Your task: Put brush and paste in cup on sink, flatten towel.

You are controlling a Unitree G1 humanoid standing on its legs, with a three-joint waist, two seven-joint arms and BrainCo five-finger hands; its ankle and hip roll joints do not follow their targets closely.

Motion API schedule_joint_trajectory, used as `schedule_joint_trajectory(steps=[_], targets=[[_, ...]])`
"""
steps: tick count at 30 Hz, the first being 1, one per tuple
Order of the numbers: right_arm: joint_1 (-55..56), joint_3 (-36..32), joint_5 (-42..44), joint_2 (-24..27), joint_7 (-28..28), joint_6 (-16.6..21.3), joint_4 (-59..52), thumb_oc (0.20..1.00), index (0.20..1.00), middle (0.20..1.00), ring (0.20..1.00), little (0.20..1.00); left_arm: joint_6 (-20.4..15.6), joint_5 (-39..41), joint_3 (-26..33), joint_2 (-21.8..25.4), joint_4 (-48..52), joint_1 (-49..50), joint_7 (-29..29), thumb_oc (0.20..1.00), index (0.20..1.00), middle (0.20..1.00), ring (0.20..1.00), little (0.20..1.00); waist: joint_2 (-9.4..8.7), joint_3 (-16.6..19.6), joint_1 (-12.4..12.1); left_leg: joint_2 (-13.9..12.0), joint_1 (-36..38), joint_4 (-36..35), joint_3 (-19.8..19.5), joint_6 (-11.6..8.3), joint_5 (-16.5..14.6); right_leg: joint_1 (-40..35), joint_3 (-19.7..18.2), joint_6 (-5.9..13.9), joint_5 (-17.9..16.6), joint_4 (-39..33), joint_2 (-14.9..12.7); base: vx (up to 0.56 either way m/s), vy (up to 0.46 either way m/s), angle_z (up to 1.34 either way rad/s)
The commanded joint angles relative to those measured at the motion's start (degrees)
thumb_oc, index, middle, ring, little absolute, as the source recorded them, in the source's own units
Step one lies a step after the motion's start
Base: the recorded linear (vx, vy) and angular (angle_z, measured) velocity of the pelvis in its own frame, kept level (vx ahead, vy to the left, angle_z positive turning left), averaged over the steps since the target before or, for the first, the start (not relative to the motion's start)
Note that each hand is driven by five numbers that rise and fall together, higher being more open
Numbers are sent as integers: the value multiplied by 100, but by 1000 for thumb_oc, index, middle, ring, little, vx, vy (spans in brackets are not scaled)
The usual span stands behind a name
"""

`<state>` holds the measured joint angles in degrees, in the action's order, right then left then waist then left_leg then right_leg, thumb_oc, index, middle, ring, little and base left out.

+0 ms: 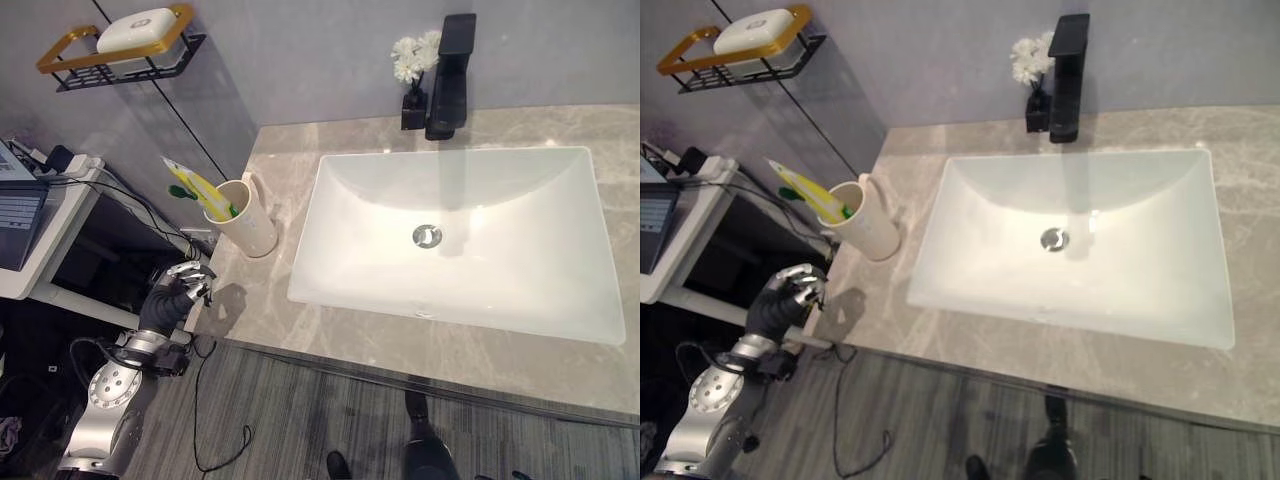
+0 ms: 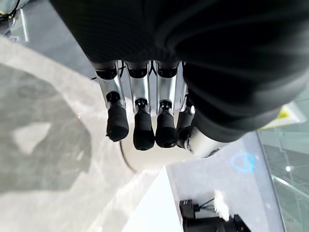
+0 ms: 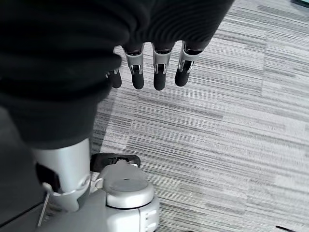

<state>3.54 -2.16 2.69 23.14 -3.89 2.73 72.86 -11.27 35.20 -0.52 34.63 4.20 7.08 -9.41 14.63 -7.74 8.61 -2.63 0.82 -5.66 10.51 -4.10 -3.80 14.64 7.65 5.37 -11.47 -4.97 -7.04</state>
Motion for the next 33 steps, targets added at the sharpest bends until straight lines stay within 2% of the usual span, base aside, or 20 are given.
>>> schedule_joint_trajectory(steps=[1, 13, 20, 33], targets=[[-80, 165, 119, -135, -103, 48, 204, 1000, 1000, 1000, 1000, 1000, -226, 113, 61, 188, -58, -212, -101, 200, 200, 200, 200, 200, -201, -45, 135, 293, 573, 66, 136, -34, -258, 715, -326, 341, -14, 689, -231, 37, -32, -9], [-119, 220, 277, -153, -167, 93, -3, 1000, 1000, 1000, 1000, 1000, -212, -270, 34, 276, -619, -432, 173, 200, 200, 200, 200, 200, -174, -39, 230, 328, 450, 66, 216, -55, -229, 938, -429, 312, 25, 831, -184, 14, -20, -3], [-46, 169, 366, -109, -178, 107, -68, 1000, 1000, 1000, 1000, 1000, -210, -466, 29, 290, -939, -698, 341, 200, 200, 200, 200, 200, -96, -98, 300, 337, 358, 66, 243, -92, -203, 1065, -447, 293, 58, 867, -165, 3, -6, -2], [11, 152, 533, -43, -235, 147, -191, 1000, 1000, 1000, 1000, 1000, -248, -1059, 151, 361, -1519, -1386, 959, 200, 200, 200, 200, 200, -43, -126, 446, 329, 185, 66, 355, -145, -188, 1233, -523, 261, 45, 808, -92, 2, -7, -4]])
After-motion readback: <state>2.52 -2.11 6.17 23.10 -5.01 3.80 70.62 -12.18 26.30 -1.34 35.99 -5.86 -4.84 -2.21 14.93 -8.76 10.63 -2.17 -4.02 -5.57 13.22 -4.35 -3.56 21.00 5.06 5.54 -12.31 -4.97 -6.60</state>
